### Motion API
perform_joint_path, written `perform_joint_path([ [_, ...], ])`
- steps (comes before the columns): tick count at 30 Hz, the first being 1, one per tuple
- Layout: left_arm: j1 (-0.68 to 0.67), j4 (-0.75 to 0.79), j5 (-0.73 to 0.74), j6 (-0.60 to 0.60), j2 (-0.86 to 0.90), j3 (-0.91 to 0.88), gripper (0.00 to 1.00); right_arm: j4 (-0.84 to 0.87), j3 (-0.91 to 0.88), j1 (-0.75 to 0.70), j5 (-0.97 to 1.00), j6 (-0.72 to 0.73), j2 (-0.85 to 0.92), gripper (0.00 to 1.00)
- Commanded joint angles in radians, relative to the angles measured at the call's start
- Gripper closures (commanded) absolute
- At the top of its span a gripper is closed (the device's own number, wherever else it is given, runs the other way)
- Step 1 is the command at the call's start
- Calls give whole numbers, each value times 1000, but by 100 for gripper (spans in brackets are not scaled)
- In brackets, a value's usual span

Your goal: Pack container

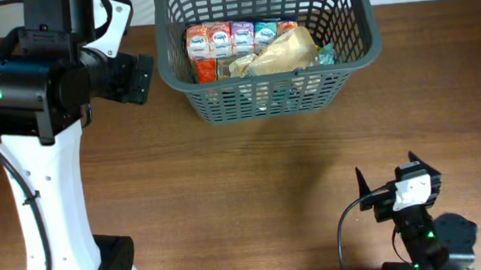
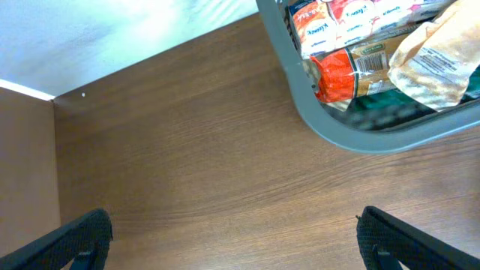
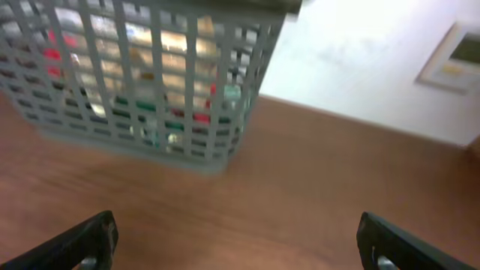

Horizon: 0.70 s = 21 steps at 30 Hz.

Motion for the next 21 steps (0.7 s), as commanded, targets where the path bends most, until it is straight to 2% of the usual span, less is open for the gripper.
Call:
perform_joint_path([
  [1,2,0,-6,-10,2,1,1,11,-56,6,80,9,-24,1],
  [6,2,0,-6,-9,2,1,1,13,-115,6,98,9,-110,1],
  [21,2,0,-6,-10,2,1,1,-2,-128,6,98,9,-108,1],
])
